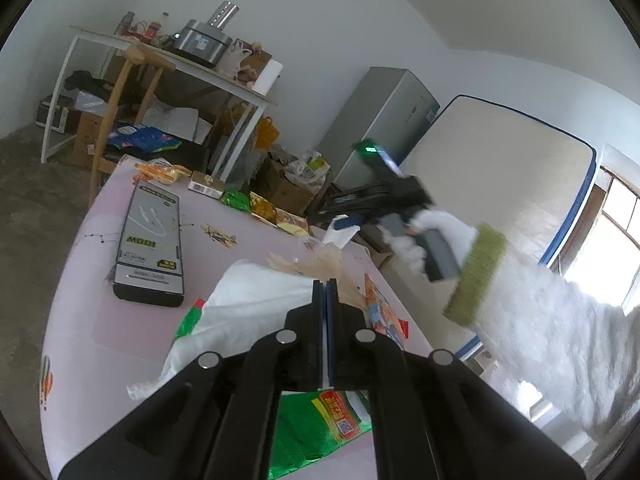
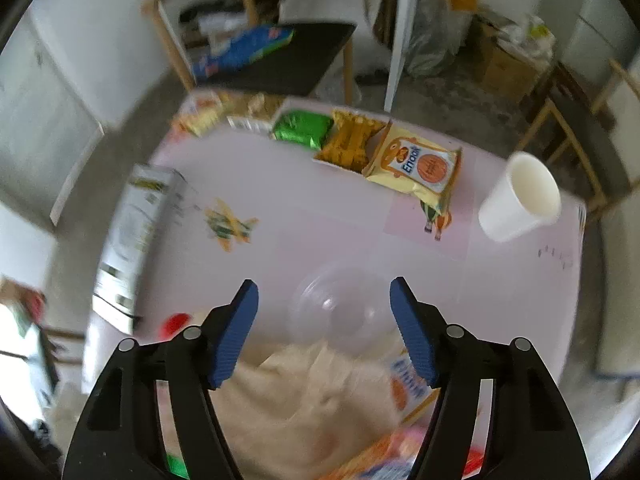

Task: Collect trash
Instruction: 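Grasp the clear plastic container with the right tool while the left tool holds the glove, then lift the clear plastic container up from the table with the right tool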

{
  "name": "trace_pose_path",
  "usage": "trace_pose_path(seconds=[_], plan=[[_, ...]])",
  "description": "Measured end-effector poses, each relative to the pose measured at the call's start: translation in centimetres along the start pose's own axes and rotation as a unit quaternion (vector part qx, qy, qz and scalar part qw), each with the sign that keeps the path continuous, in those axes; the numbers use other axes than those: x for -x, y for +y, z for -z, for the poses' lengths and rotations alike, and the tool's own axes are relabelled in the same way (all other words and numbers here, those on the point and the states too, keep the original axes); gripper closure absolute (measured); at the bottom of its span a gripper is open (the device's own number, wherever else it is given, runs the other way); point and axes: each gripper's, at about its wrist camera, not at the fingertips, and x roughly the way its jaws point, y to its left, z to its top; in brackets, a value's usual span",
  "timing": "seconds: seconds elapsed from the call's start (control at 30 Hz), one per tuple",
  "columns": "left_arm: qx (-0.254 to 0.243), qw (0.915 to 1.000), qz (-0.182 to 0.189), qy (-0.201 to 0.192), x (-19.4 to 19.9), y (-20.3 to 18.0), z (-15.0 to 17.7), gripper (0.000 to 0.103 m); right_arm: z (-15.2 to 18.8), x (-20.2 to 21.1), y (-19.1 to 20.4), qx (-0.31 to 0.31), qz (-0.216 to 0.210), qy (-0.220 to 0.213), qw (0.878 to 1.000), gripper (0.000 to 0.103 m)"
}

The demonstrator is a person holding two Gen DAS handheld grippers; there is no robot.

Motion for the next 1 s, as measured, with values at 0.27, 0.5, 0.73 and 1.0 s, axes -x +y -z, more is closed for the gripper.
trace_pose_path(seconds=[0.27,0.5,0.73,1.0], plan=[[0.007,0.9995,0.026,0.016,-1.1,-0.7,0.7,0.102,-2.2,-4.2,0.1,0.053,0.036,0.095,0.993,0.053],[0.010,0.9992,0.034,0.021,-1.6,-1.0,1.0,0.102,-0.9,-5.1,0.3,0.069,0.037,0.117,0.990,0.089],[0.012,0.9993,0.029,0.018,-1.5,-1.0,0.8,0.102,0.0,-4.5,0.1,0.064,0.051,0.097,0.992,0.100],[0.013,0.9993,0.031,0.017,-1.3,-0.9,0.9,0.102,-0.1,-0.7,-4.0,-0.050,0.028,0.037,0.998,0.090]])
